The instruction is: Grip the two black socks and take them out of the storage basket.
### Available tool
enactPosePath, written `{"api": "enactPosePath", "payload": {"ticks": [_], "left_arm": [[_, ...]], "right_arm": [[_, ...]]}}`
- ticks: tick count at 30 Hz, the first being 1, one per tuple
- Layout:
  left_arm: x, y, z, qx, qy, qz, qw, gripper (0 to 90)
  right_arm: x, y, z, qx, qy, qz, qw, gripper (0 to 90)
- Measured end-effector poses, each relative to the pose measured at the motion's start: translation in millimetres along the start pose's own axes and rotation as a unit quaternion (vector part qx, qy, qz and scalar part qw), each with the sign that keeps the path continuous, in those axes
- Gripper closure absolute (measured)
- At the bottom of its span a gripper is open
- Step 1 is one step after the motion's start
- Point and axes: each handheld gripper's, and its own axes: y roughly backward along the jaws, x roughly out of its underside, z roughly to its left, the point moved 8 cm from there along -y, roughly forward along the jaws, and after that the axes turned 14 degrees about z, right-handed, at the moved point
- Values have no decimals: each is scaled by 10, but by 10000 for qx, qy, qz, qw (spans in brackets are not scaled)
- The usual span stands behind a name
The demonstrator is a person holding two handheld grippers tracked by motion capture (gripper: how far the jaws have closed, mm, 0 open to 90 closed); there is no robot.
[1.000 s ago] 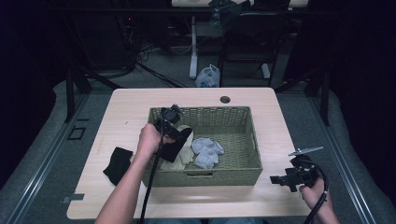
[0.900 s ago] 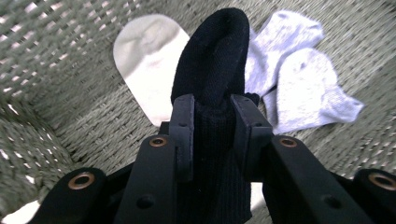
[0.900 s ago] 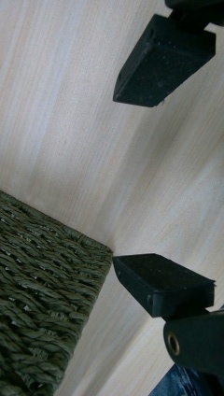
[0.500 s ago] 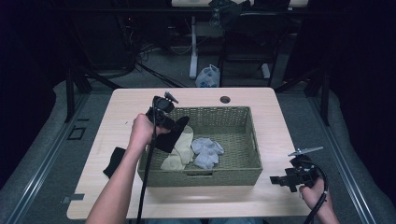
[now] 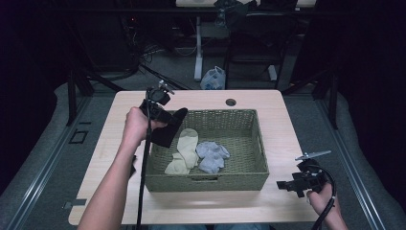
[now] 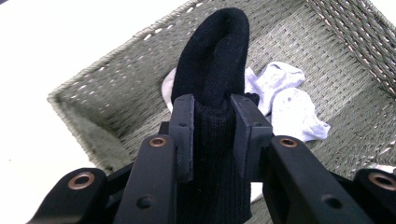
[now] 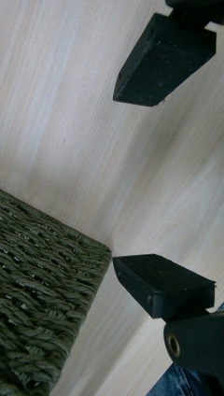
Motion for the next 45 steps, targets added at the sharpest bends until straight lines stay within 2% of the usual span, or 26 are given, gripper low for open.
{"api": "enactPosePath", "payload": {"ticks": [5,13,21,27,35,39,45], "left_arm": [[71,140,78,-92,69,-75,9999,722],[255,263,200,-154,195,-132,9996,721],[487,372,302,-261,315,-142,9991,721],[690,433,413,-359,484,-141,9981,721],[954,417,553,-314,709,-132,9969,719],[1093,359,626,-461,821,-15,9956,719],[1284,250,714,-401,1036,-20,9938,719]], "right_arm": [[0,-4,4,-3,15,14,10000,168],[1,-3,9,-18,40,30,10000,168],[-2,-9,17,-8,38,25,10000,168],[-3,-9,16,-1,33,20,10000,168],[-7,-12,22,-10,53,23,10000,167],[-5,-11,21,-9,51,22,10000,168],[-3,-13,20,24,43,34,10000,167]]}}
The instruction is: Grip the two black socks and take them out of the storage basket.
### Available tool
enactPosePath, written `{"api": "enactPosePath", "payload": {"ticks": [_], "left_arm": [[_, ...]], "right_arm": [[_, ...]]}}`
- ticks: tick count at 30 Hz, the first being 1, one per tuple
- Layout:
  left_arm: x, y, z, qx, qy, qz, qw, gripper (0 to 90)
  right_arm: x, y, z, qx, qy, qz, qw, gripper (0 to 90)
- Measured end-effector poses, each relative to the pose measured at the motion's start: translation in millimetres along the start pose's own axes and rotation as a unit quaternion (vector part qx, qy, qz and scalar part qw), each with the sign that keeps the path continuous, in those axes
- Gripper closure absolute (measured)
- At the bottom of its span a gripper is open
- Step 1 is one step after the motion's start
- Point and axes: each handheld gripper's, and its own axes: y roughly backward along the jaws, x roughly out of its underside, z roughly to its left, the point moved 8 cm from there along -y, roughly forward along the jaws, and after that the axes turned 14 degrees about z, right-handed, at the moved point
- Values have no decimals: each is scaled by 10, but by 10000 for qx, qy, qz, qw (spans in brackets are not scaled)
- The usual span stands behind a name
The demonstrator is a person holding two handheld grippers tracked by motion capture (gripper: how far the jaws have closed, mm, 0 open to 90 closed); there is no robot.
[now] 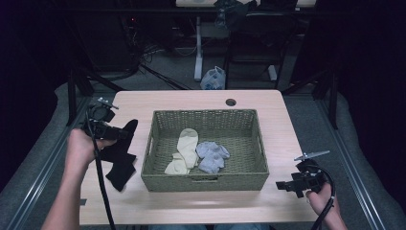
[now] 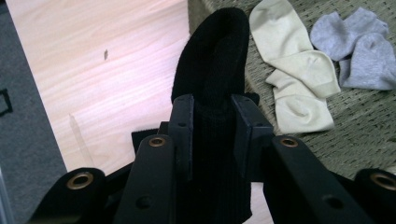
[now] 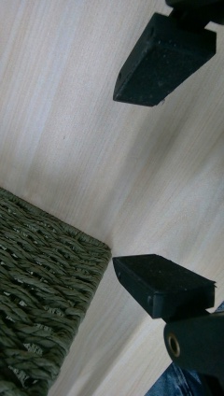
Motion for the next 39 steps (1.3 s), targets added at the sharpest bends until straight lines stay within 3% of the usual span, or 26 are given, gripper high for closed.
{"api": "enactPosePath", "payload": {"ticks": [9,15,20,32,39], "left_arm": [[247,-242,134,22,282,130,9995,718],[358,-434,175,188,475,179,9985,717],[451,-620,231,67,604,309,9977,717],[614,-1109,354,36,959,625,9934,707],[677,-1367,412,56,1094,920,9897,702]], "right_arm": [[0,-1,3,6,2,9,10000,167],[2,-3,-3,4,5,22,10000,166],[2,-3,-2,4,3,24,10000,166],[3,-4,-2,5,1,25,10000,165],[0,-5,-3,12,-21,6,10000,165]]}}
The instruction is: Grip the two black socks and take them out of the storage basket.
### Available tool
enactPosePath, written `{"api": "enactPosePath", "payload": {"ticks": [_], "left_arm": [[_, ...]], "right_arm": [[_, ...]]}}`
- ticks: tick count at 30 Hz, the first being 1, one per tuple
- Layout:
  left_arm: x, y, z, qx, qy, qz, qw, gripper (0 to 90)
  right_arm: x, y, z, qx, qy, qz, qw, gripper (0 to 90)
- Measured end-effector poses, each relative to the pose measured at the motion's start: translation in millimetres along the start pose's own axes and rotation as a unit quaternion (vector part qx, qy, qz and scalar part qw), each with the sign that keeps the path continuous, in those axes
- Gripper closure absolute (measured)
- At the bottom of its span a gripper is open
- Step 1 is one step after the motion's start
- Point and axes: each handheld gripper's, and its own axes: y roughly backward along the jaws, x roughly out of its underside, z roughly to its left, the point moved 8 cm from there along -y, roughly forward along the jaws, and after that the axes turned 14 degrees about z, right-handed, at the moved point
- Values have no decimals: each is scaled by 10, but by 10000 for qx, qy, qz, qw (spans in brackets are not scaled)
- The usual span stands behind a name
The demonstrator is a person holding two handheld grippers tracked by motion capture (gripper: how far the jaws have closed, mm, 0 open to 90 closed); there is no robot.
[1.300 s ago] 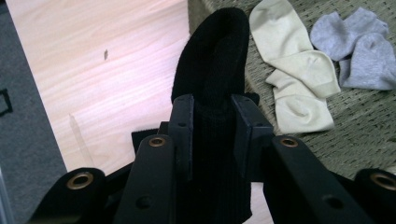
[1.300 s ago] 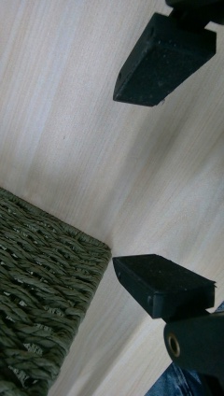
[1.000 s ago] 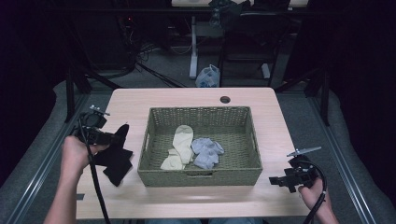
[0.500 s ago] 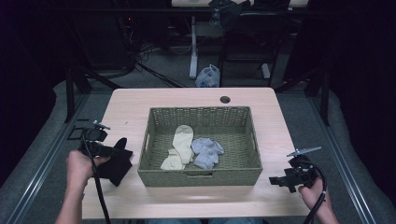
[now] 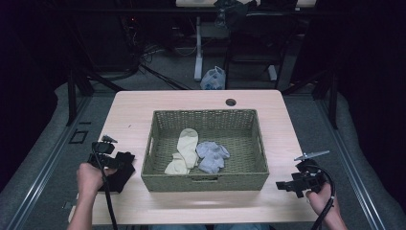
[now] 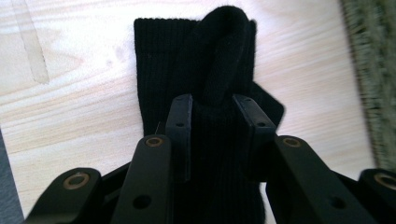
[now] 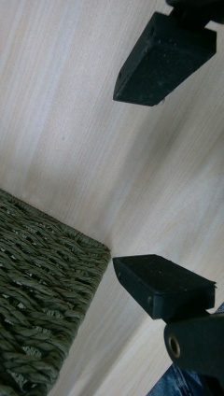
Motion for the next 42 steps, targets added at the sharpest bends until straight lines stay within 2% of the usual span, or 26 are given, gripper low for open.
{"api": "enactPosePath", "payload": {"ticks": [12,13,16,20,26,29,34,38,42], "left_arm": [[-15,-57,10,-46,39,-21,10000,685],[-9,-51,9,1,69,1,10000,652],[5,-1,11,58,145,-8,9999,426],[9,188,15,-10,247,-277,9993,185],[67,586,-128,-130,-21,-691,9975,74],[123,754,-242,-254,-190,-877,9956,58],[205,832,-345,-317,-320,-961,9943,48],[371,869,-459,-369,-415,-1029,9931,34],[517,813,-518,-331,-509,-894,9941,10]], "right_arm": [[0,8,8,-24,16,-10,10000,165],[0,8,8,-30,17,-11,10000,165],[-1,10,8,-28,18,-12,10000,164],[-2,7,5,-19,8,-23,10000,165],[-1,5,6,-11,16,0,10000,164],[2,5,10,-22,35,26,10000,164],[2,6,7,-19,32,16,10000,164],[2,5,8,-21,19,8,10000,164],[-5,7,9,0,20,-36,10000,164]]}}
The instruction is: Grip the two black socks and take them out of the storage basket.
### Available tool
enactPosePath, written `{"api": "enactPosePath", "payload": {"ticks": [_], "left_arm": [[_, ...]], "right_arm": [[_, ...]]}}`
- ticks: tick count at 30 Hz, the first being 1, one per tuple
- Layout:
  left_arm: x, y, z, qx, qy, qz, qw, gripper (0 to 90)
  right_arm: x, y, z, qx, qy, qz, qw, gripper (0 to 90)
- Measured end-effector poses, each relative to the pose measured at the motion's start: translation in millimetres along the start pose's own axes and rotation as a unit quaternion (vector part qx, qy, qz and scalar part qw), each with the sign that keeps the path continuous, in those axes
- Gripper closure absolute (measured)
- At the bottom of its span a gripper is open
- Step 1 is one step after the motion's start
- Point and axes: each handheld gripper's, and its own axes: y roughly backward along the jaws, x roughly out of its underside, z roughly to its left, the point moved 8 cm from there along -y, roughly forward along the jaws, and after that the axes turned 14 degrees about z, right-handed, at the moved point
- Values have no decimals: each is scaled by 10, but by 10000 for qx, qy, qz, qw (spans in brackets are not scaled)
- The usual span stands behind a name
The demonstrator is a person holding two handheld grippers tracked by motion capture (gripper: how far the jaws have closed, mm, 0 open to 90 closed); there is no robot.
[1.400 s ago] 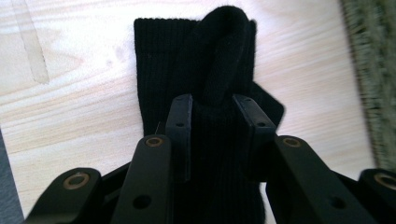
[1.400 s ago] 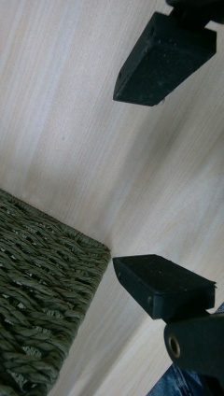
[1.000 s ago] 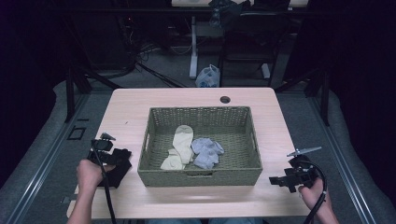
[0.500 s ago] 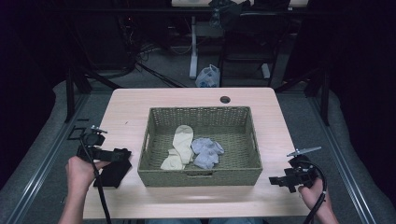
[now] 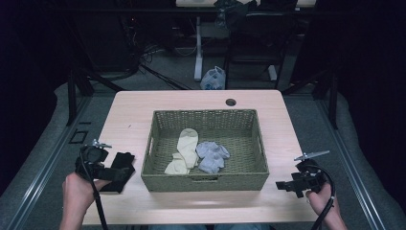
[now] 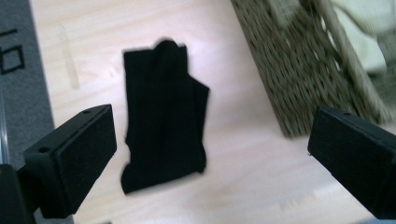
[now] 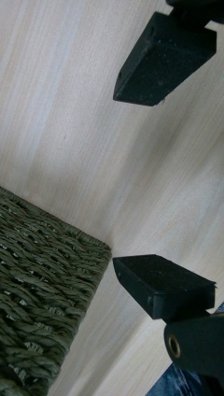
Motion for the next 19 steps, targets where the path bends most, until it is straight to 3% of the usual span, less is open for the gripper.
{"api": "enactPosePath", "payload": {"ticks": [8,12,16,19], "left_arm": [[294,-162,-60,104,50,175,9998,3],[343,-226,-75,174,119,73,9998,2],[369,-287,-77,142,82,101,9998,2],[341,-291,-41,95,90,-15,9999,2]], "right_arm": [[0,-4,-1,-9,-16,-5,10000,164],[4,-3,-7,-30,7,19,10000,164],[7,-7,-9,-11,-23,29,10000,164],[9,-8,-17,9,-25,57,10000,164]]}}
